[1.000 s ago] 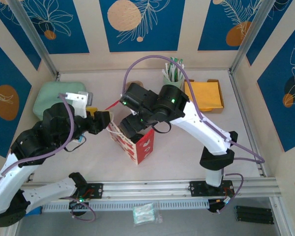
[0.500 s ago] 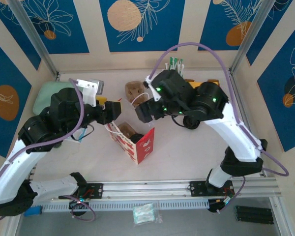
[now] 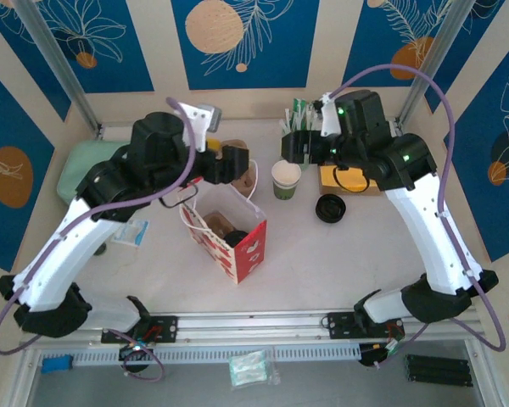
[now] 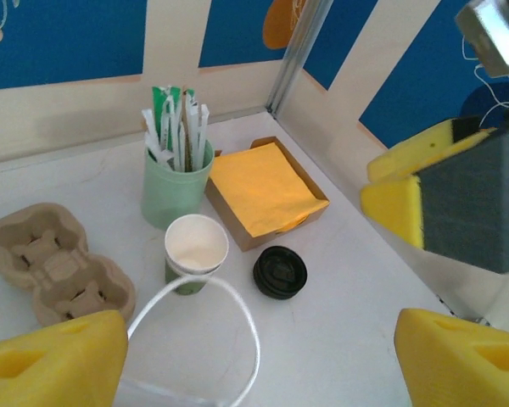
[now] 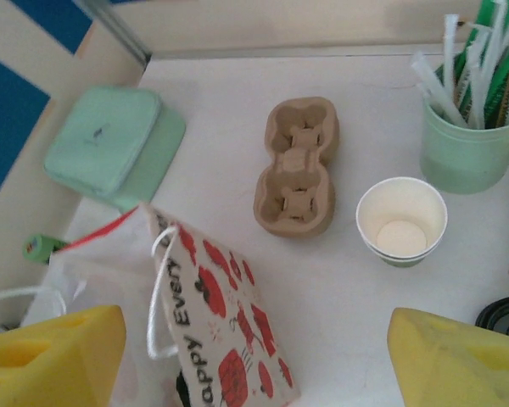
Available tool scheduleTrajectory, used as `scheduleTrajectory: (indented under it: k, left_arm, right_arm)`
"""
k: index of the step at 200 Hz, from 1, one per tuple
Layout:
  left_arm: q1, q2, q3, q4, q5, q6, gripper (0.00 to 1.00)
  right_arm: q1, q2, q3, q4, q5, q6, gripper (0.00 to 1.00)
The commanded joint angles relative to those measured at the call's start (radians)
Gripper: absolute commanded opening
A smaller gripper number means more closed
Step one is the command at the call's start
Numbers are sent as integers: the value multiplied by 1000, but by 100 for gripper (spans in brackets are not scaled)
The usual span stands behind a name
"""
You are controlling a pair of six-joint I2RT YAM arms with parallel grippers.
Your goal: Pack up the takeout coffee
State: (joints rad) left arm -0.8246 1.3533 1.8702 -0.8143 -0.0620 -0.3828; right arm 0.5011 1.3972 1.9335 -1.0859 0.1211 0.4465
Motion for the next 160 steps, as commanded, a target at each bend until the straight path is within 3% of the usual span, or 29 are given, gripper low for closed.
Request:
scheduleTrajectory:
  k: [1, 35, 75, 114, 160]
  left_arm:
    - [10, 62, 80, 41, 31, 34, 85]
    - [10, 200, 205, 24, 42, 59, 91]
    - [25, 357, 366, -24, 54, 69, 99]
    - [64, 470, 494, -73, 87, 57, 99]
    - [110, 509, 509, -89, 124, 27, 99]
  right_arm:
    - [-107, 5, -50, 105, -181, 65, 80]
    - [-257, 65, -122, 195, -318, 130, 78]
    - [-338, 175, -104, 221, -331, 133, 75]
    - [-372, 297, -57, 222, -332, 128, 71]
    - [-367, 467, 83, 189, -288, 95, 62]
